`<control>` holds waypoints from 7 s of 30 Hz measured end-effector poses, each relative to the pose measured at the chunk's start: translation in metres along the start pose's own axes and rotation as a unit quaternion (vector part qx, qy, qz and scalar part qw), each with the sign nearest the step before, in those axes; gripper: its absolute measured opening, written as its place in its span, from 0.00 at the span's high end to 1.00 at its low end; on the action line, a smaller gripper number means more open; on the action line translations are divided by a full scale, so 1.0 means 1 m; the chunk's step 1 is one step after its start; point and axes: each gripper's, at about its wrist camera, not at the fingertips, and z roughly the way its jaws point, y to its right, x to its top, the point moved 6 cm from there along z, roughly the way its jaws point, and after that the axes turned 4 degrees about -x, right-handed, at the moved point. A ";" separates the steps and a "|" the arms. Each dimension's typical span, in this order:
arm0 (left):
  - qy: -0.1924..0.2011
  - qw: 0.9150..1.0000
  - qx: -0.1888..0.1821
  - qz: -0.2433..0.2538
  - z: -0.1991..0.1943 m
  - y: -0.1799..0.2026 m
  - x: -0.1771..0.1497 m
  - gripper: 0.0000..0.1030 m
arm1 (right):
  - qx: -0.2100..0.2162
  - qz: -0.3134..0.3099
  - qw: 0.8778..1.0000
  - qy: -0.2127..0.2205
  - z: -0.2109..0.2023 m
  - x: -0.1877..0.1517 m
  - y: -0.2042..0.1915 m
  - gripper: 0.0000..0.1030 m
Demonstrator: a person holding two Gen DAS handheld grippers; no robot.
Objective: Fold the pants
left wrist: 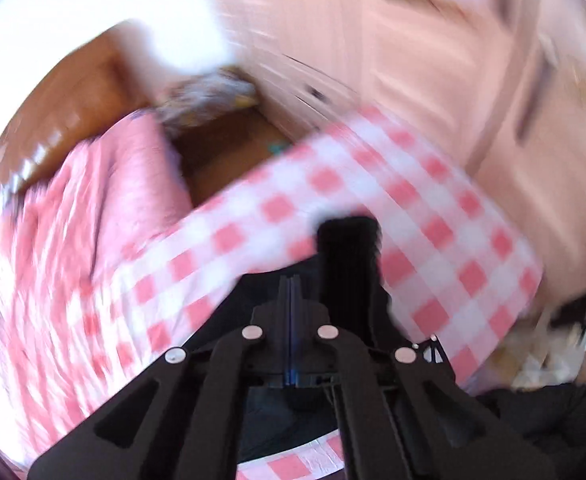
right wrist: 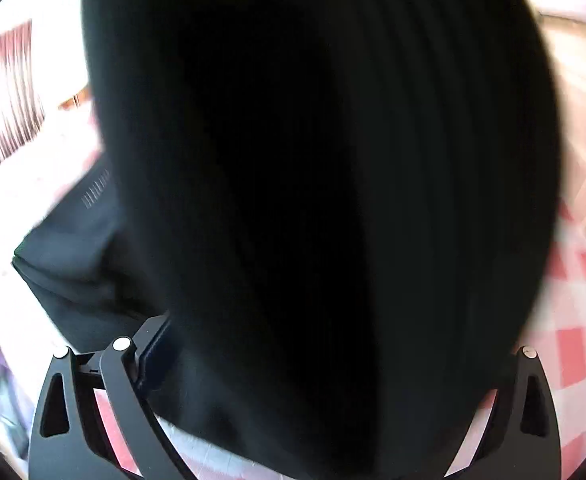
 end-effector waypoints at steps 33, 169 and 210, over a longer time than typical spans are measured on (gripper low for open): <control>-0.041 0.919 -0.229 -0.318 0.164 -0.082 -0.194 0.20 | 0.106 -0.083 0.985 0.106 -0.012 0.045 -0.007 0.48; 0.134 0.962 -0.024 -0.236 0.155 -0.133 -0.293 0.02 | 0.512 0.012 0.825 -0.236 0.093 0.166 -0.202 0.04; 0.095 0.964 0.079 -0.234 0.156 -0.117 -0.286 0.02 | 0.409 0.090 0.905 -0.078 0.084 0.169 -0.081 0.04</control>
